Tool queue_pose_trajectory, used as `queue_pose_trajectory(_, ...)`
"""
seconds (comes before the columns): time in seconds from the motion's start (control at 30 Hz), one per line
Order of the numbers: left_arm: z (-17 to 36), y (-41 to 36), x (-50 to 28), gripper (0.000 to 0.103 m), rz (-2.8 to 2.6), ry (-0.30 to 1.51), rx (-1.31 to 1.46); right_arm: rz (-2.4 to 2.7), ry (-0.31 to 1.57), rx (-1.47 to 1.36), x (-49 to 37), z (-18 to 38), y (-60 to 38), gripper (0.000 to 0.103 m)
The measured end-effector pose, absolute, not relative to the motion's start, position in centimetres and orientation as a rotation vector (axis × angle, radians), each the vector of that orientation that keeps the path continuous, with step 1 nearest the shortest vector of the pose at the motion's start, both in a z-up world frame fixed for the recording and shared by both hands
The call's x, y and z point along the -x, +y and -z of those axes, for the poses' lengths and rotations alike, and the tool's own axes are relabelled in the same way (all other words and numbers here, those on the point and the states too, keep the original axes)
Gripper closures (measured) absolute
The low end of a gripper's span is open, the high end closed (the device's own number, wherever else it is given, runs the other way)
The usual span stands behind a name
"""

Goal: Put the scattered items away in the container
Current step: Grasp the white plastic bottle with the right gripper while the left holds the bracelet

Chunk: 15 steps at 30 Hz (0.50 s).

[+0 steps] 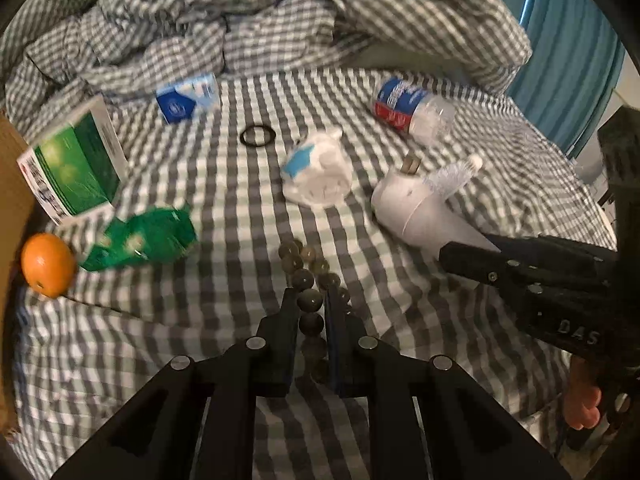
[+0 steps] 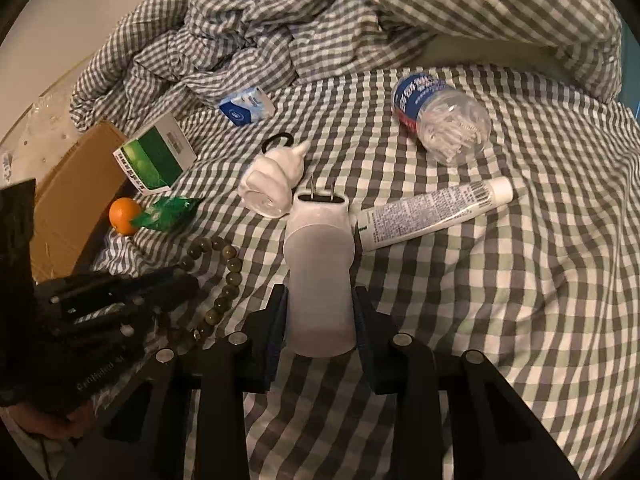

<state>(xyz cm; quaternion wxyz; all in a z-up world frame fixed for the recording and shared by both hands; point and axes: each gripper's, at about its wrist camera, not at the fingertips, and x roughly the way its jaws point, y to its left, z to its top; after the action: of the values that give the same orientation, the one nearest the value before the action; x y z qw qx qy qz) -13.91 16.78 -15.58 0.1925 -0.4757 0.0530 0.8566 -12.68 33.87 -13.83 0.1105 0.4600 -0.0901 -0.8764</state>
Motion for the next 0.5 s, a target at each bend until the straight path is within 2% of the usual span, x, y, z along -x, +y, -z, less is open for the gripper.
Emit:
queue_pose_trajectory(0.2,16.9,17.2,14.3,0.092,-2.378,0.097,1.327,2.581,-0.301,-1.344,12.4,14.1,34.3,0.071)
queue_pose_trajectory(0.37,14.8,16.9,13.9,0.092,-2.405,0.051,1.256,2.646,-0.328,-1.316,11.9,12.6,34.7,0.071)
queue_pose_trajectory(0.5,11.7,16.4,13.1,0.092,-2.483,0.092,1.168,2.673,-0.316,-1.267,11.0,10.3,34.3,0.071)
